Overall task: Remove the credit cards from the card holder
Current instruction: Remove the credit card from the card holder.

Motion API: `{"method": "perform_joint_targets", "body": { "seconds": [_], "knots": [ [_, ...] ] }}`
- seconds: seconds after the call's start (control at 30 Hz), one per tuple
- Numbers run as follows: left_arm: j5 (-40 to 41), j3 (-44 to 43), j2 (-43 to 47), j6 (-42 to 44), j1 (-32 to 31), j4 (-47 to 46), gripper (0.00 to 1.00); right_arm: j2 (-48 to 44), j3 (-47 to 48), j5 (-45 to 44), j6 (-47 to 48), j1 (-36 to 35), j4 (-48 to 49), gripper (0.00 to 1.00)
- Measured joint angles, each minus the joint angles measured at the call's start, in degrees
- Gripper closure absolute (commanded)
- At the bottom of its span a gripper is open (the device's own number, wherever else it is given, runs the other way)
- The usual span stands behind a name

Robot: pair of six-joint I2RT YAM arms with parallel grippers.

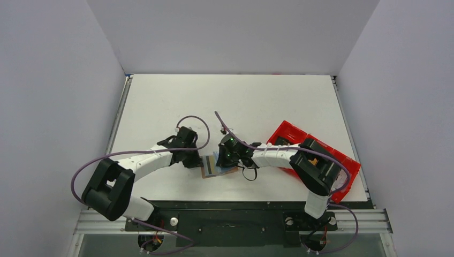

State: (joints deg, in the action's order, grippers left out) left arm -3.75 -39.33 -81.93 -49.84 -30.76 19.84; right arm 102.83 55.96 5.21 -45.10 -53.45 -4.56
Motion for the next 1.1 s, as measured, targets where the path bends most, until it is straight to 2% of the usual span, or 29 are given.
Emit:
{"method": "perform_joint_targets", "body": {
  "seconds": [0.2,0.37,0.53,0.63,0.8,1.1],
  "knots": [
    [0.68,-4.92,3.56,2.67,-0.07,4.20,0.74,0.22,-4.31,6.58,-2.60,2.32,9.92,1.00],
    [0.02,-10.51,3.19,4.02,-0.85,3.93,0.73,1.84,-5.33,9.77,-4.28,2.51,15.10,1.00],
    [0.42,-11.72,2.12,4.85,-1.07,4.39,0.71,2.05,-6.01,10.58,-5.09,2.71,16.85,1.00],
    [0.31,-11.72,1.33,5.64,-1.05,4.28,0.63,2.05,-6.43,11.04,-5.33,2.91,17.57,1.00],
    [-0.17,-11.72,-2.08,6.62,-1.05,3.21,0.61,2.05,-7.34,11.76,-5.75,3.28,19.17,1.00],
    [-0.85,-11.69,-8.17,8.37,-1.05,1.05,0.48,2.05,-7.54,12.24,-6.21,3.52,19.58,1.00]
  ]
}}
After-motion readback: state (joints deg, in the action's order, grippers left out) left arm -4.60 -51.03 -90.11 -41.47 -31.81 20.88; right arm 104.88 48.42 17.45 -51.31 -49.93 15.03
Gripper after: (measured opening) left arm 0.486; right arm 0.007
